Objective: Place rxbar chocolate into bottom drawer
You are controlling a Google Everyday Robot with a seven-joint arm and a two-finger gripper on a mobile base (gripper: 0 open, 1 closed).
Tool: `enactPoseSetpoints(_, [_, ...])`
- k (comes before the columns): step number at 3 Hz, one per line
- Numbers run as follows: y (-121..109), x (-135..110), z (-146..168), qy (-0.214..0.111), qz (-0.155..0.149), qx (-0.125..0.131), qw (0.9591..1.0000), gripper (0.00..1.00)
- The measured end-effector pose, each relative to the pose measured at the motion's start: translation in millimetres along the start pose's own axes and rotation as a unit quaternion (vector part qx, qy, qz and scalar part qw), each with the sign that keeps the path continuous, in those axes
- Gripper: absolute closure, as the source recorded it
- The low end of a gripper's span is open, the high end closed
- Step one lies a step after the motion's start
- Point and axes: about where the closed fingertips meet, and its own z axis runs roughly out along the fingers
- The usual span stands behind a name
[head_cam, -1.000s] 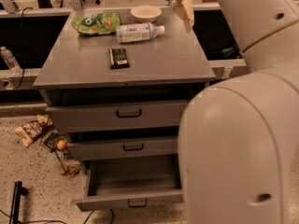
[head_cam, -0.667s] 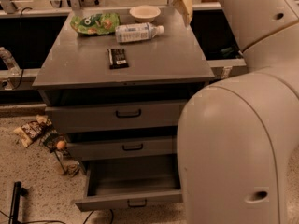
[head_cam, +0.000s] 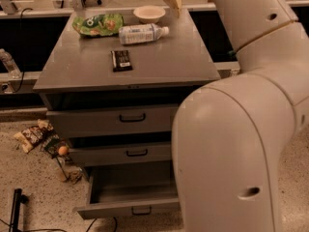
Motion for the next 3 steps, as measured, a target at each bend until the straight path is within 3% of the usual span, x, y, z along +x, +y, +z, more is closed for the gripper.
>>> enactPoseSetpoints(1, [-29.8,-2.6,10.8,-0.006,-0.074,0.027,0.9969,0.00])
enactPoseSetpoints(2, [-49.4,-18.7,60.7,-0.058,-0.130,0.027,0.9895,0.00])
enactPoseSetpoints(3, [-53.9,-28.3,106.3,-0.085,-0.161,0.002,0.9834,0.00])
